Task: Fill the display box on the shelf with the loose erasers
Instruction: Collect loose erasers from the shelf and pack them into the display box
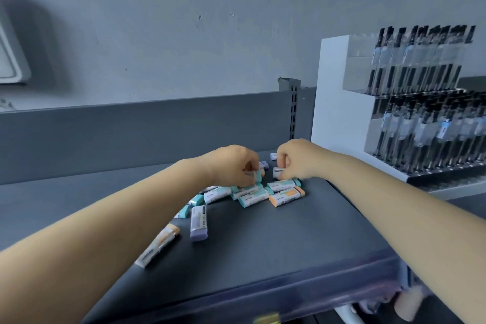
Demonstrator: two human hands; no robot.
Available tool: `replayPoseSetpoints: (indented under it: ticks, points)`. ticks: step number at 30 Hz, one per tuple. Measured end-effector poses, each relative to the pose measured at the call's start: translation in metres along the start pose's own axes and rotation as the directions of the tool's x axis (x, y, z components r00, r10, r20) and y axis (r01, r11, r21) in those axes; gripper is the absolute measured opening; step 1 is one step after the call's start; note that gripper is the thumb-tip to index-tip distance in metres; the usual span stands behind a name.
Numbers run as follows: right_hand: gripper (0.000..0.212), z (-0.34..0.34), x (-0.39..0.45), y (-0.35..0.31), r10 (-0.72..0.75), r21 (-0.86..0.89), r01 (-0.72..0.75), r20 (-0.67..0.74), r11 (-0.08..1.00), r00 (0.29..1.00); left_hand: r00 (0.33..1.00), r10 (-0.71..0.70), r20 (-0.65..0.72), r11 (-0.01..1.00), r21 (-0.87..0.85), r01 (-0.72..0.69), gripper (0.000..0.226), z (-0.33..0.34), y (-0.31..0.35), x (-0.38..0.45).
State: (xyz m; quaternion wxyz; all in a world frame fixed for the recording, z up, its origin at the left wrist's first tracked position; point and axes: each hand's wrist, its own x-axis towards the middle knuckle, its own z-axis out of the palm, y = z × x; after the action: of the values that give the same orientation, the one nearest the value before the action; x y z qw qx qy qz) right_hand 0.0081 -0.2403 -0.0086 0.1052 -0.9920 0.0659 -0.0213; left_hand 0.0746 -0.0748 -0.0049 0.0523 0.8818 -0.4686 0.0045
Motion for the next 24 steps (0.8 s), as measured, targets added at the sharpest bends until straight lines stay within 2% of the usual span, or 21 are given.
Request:
replayPoseSetpoints:
  ticks: [2, 6, 9, 12, 15, 18, 21, 24]
  points:
    - [0.012, 0.0, -0.003, 0.003, -0.052, 0.021, 0.054, -0.054, 0.998, 0.997, 0.998, -0.054, -0.04, 0.998, -0.04, 0.053, 0.022, -0.003, 0.007, -0.004]
    - [0.024, -0.006, -0.01, 0.007, -0.137, 0.132, 0.159, -0.162, 0.979, 0.977, 0.977, -0.108, -0.184, 0.994, -0.048, 0.101, 0.028, -0.01, 0.021, -0.017]
    - [0.012, -0.015, -0.024, 0.0, -0.187, 0.259, 0.249, -0.243, 0.933, 0.952, 0.927, -0.169, -0.335, 0.985, -0.073, 0.154, 0.027, -0.018, 0.028, -0.034]
    - [0.01, -0.02, -0.04, -0.013, -0.207, 0.416, 0.332, -0.317, 0.847, 0.926, 0.82, -0.299, -0.488, 0.949, -0.239, 0.204, 0.023, -0.026, 0.029, -0.06]
    - [0.014, -0.019, -0.055, -0.032, -0.21, 0.577, 0.377, -0.335, 0.725, 0.918, 0.656, -0.469, -0.592, 0.876, -0.409, 0.257, 0.024, -0.028, 0.028, -0.096]
    - [0.015, -0.012, -0.067, -0.055, -0.241, 0.707, 0.385, -0.3, 0.593, 0.923, 0.52, -0.615, -0.593, 0.775, -0.575, 0.261, 0.026, -0.024, 0.025, -0.134]
    - [0.015, -0.002, -0.077, -0.084, -0.305, 0.827, 0.362, -0.245, 0.429, 0.92, 0.42, -0.71, -0.566, 0.689, -0.683, 0.244, 0.022, -0.021, 0.021, -0.174]
    - [0.013, 0.009, -0.081, -0.117, -0.354, 0.88, 0.34, -0.218, 0.332, 0.909, 0.344, -0.767, -0.541, 0.624, -0.755, 0.204, 0.017, -0.021, 0.016, -0.21]
